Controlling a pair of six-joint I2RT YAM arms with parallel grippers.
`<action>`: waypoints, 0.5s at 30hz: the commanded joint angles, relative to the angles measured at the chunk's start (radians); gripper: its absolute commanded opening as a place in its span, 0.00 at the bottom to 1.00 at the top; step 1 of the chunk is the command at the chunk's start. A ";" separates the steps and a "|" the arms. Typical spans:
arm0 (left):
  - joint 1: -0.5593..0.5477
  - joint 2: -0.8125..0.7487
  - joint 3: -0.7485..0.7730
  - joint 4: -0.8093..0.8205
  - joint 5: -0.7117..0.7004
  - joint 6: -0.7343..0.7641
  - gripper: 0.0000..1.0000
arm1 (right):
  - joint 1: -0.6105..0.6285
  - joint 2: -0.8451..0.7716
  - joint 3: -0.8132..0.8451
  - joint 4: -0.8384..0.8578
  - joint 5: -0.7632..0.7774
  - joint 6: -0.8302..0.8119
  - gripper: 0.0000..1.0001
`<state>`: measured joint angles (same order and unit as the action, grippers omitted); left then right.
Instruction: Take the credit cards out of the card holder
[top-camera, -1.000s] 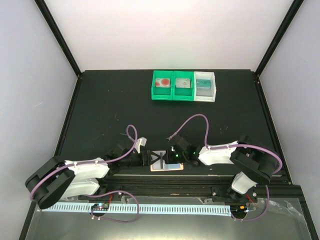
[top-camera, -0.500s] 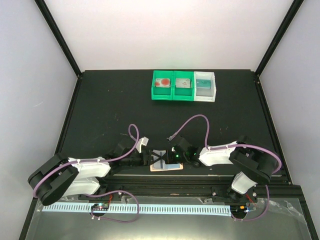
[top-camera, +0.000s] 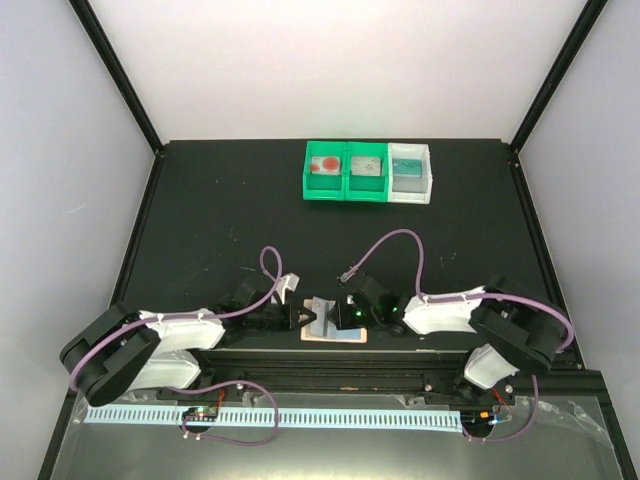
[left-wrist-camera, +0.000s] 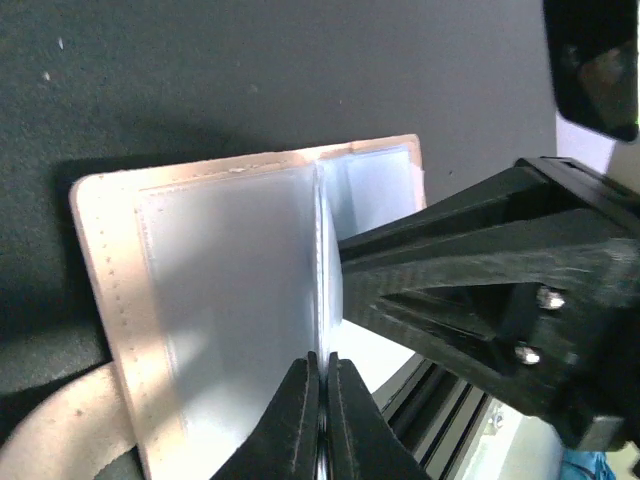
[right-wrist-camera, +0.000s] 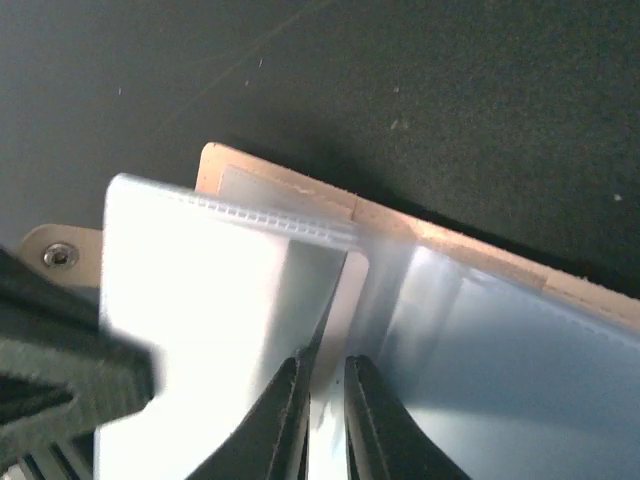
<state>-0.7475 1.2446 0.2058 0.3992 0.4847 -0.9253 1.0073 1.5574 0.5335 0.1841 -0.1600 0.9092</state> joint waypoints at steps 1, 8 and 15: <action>-0.006 -0.019 0.075 -0.105 -0.036 0.081 0.02 | -0.003 -0.095 0.003 -0.193 0.062 -0.068 0.18; 0.000 -0.049 0.115 -0.223 -0.077 0.141 0.02 | -0.038 -0.251 -0.053 -0.278 0.117 -0.074 0.34; 0.001 -0.042 0.143 -0.258 -0.065 0.160 0.06 | -0.042 -0.234 -0.091 -0.248 0.113 -0.050 0.34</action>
<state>-0.7475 1.2095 0.3004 0.1841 0.4263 -0.8040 0.9695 1.3064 0.4545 -0.0608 -0.0727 0.8513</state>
